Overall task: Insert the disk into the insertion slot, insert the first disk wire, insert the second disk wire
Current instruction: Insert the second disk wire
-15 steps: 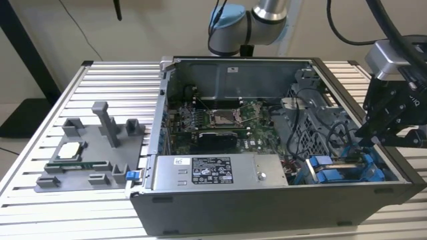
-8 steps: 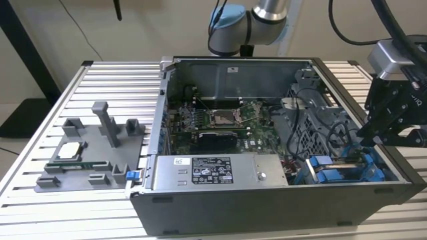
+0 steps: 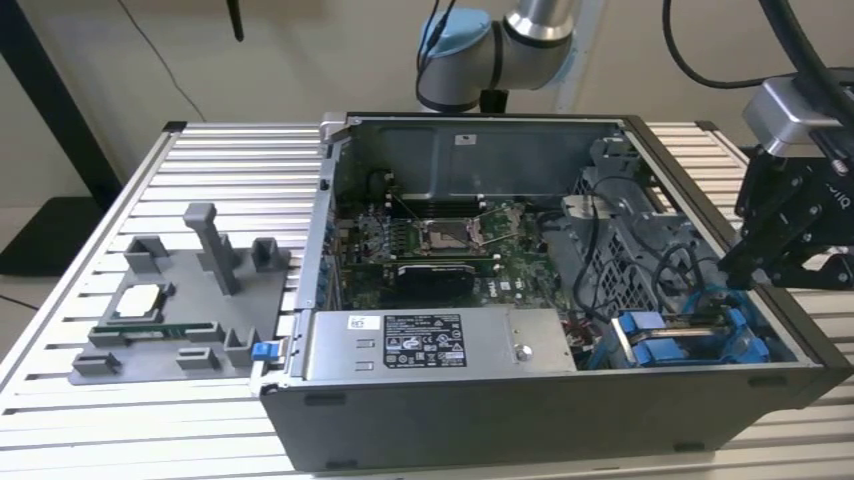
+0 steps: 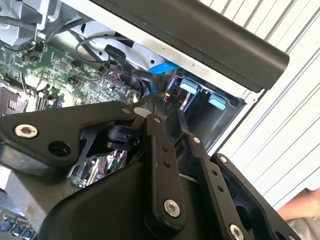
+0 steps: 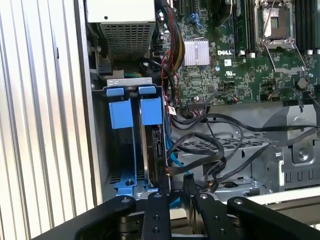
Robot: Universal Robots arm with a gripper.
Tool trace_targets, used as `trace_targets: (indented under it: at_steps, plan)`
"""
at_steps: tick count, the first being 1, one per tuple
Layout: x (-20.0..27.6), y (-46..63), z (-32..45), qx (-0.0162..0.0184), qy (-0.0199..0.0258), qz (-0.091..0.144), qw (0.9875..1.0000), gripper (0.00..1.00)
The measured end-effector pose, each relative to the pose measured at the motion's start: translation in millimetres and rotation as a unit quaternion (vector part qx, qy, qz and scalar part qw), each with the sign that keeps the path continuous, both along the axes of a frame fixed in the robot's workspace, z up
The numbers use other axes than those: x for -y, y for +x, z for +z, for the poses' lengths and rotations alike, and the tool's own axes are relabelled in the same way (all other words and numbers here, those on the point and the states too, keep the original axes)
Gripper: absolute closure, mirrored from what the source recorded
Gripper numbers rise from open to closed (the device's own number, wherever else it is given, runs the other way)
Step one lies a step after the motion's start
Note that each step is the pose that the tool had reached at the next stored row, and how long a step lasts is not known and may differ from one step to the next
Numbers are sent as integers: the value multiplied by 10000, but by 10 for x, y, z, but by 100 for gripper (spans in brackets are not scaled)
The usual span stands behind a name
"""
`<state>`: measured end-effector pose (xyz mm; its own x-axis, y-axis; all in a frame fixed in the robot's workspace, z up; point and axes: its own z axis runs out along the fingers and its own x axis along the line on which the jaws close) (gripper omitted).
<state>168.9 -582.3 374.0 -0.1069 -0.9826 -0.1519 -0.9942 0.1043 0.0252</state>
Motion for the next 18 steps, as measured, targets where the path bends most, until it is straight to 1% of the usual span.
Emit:
trace_targets:
  at_steps: [3,6,9,12,15,18]
  plan:
    - [-32,28,0,0,0,0,10000,0]
    - [-69,79,-2,0,1,0,10000,0]
    - [-79,141,-9,0,-2,0,10000,0]
    - [-81,180,-33,-5,-11,0,10000,0]
    - [-81,191,-56,-21,-20,-1,10000,0]
    - [-81,192,-81,-55,-20,0,10000,0]
